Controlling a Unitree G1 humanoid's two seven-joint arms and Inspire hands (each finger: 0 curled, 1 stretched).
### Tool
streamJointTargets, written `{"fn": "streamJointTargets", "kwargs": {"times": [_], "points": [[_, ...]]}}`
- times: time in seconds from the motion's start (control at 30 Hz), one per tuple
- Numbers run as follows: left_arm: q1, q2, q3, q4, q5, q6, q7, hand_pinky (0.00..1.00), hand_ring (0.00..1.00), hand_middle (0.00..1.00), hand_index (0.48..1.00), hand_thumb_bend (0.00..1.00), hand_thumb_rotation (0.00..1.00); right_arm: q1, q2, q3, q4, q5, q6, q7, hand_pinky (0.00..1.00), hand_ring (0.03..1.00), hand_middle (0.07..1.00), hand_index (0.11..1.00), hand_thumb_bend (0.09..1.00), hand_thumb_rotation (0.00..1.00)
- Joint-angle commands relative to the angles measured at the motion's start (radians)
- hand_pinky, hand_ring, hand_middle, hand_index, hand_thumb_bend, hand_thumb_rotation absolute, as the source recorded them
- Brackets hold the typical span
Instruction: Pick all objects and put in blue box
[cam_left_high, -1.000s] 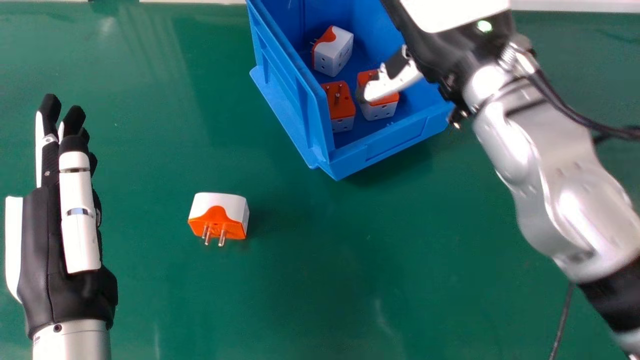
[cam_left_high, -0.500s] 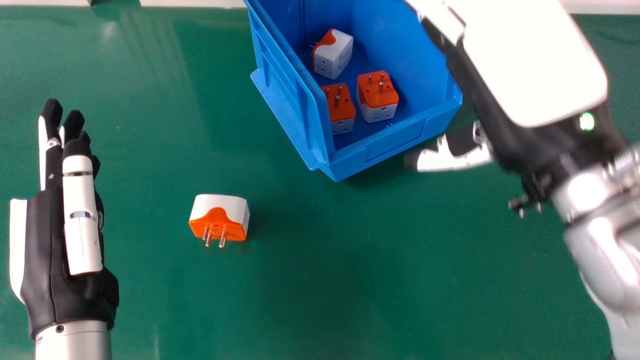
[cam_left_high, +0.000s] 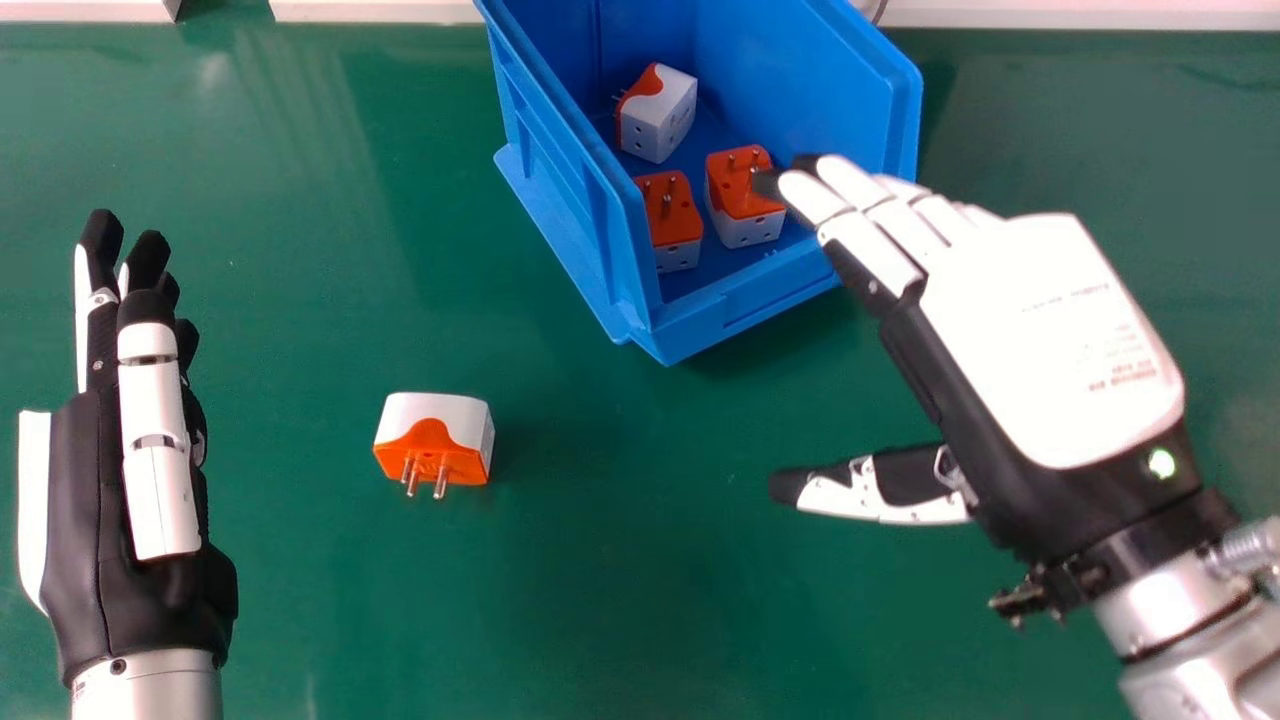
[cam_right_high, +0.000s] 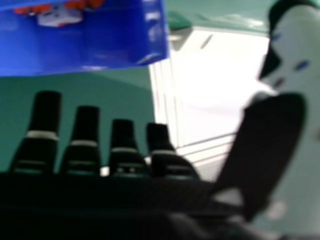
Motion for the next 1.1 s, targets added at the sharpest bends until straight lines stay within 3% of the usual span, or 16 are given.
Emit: {"fn": "streamJointTargets", "kwargs": {"times": [0.0, 0.3, 0.43, 0.53, 0.67, 0.77, 1.07], "points": [[0.009, 0.0, 0.001, -0.013, -0.001, -0.027, 0.0, 1.0, 0.99, 0.98, 0.992, 0.21, 1.0, 0.028, 0.011, -0.003, -0.034, 0.02, -0.036, -0.021, 0.69, 0.831, 0.895, 0.882, 0.612, 0.24], [0.016, 0.005, 0.003, -0.022, -0.01, -0.022, -0.008, 1.0, 0.98, 0.97, 0.978, 0.21, 1.0, 0.065, 0.018, 0.056, 0.049, 0.068, -0.234, -0.08, 0.67, 0.804, 0.865, 0.843, 0.593, 0.22], [0.02, 0.009, 0.002, -0.028, -0.005, -0.013, -0.008, 1.0, 0.99, 0.98, 0.979, 0.2, 1.0, 0.018, 0.018, 0.095, 0.125, 0.109, -0.337, -0.086, 0.66, 0.795, 0.853, 0.832, 0.579, 0.21], [0.021, 0.011, 0.005, -0.024, -0.005, -0.018, -0.011, 1.0, 0.99, 0.98, 0.982, 0.2, 1.0, -0.031, 0.027, 0.126, 0.196, 0.134, -0.406, -0.091, 0.64, 0.785, 0.842, 0.821, 0.573, 0.22], [0.017, 0.01, 0.005, -0.025, 0.001, -0.019, -0.006, 1.0, 0.99, 0.98, 0.983, 0.19, 1.0, -0.077, 0.052, 0.166, 0.267, 0.172, -0.454, -0.077, 0.6, 0.763, 0.817, 0.793, 0.524, 0.27], [0.012, 0.008, 0.005, -0.021, 0.006, -0.021, -0.001, 1.0, 0.99, 0.98, 0.984, 0.19, 1.0, -0.104, 0.072, 0.195, 0.319, 0.197, -0.479, -0.069, 0.59, 0.75, 0.8, 0.773, 0.509, 0.25], [0.0, 0.014, 0.009, 0.002, 0.002, -0.035, -0.008, 1.0, 0.98, 0.98, 0.981, 0.19, 1.0, -0.215, 0.141, 0.265, 0.482, 0.179, -0.529, -0.082, 0.58, 0.748, 0.795, 0.771, 0.479, 0.22]]}}
